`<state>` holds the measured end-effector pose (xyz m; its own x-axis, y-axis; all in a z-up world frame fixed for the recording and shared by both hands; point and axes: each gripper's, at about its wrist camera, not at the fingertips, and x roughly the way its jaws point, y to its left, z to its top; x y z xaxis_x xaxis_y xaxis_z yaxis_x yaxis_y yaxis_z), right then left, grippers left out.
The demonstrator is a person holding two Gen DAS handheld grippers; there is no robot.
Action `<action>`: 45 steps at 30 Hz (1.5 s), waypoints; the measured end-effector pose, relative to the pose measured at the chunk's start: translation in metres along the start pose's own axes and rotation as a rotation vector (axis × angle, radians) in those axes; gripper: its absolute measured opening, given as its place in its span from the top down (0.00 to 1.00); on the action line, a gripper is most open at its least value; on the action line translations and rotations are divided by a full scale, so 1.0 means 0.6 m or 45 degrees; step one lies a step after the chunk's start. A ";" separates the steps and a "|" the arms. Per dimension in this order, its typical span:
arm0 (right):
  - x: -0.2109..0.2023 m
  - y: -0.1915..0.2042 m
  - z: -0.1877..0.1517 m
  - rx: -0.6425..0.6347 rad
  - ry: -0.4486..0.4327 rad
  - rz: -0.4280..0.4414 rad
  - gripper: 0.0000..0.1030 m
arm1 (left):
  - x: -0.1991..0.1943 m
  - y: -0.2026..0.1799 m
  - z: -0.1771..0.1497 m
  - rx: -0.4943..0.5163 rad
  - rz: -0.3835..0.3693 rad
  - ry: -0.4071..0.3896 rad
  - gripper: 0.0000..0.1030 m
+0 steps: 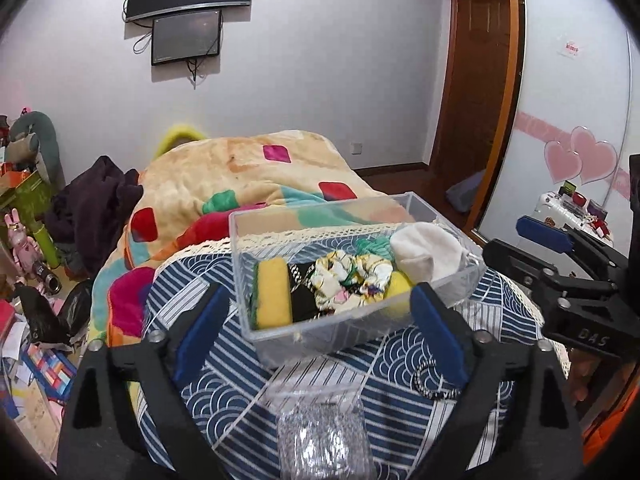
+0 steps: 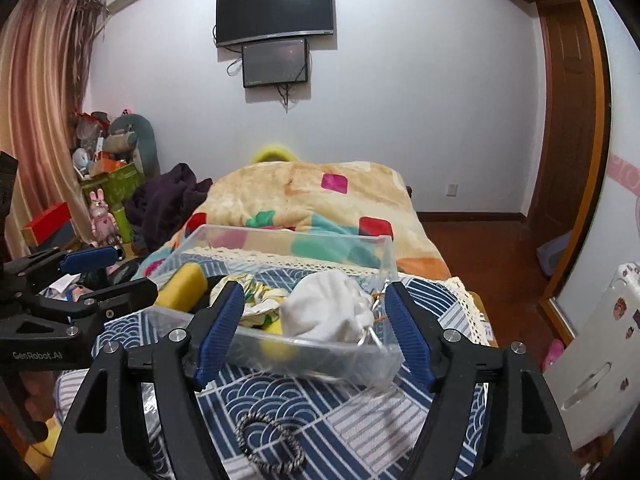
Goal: Organize soft objects
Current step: 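Carry the pouch and sponge into the clear box and open both tools, then grasp the silver foil packet with the left tool while the right tool grasps the braided cord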
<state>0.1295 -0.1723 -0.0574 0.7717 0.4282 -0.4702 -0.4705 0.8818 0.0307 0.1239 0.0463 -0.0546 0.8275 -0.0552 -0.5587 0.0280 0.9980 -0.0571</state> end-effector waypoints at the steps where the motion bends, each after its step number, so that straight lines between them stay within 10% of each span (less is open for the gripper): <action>1: -0.001 0.000 -0.004 0.008 0.002 0.012 0.27 | -0.002 0.000 -0.005 -0.001 0.003 0.004 0.07; 22: 0.059 0.021 -0.148 0.022 0.369 0.113 0.21 | 0.031 -0.016 -0.171 -0.011 0.008 0.289 0.06; 26: 0.065 0.030 -0.156 -0.016 0.404 0.130 0.41 | 0.036 -0.022 -0.185 -0.011 -0.010 0.302 0.06; 33: 0.060 0.044 -0.158 -0.097 0.383 0.117 0.86 | 0.032 -0.028 -0.188 0.032 0.012 0.264 0.40; 39: 0.059 0.038 -0.155 -0.073 0.355 0.132 0.88 | 0.022 -0.024 -0.181 0.009 -0.037 0.244 0.67; 45: 0.042 0.032 -0.144 -0.053 0.295 0.147 0.88 | 0.003 -0.019 -0.163 -0.030 -0.066 0.205 0.71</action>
<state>0.1026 -0.1616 -0.1448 0.5955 0.4646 -0.6554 -0.5707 0.8188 0.0619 0.0704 0.0315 -0.1358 0.7245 -0.1126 -0.6800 0.0535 0.9928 -0.1074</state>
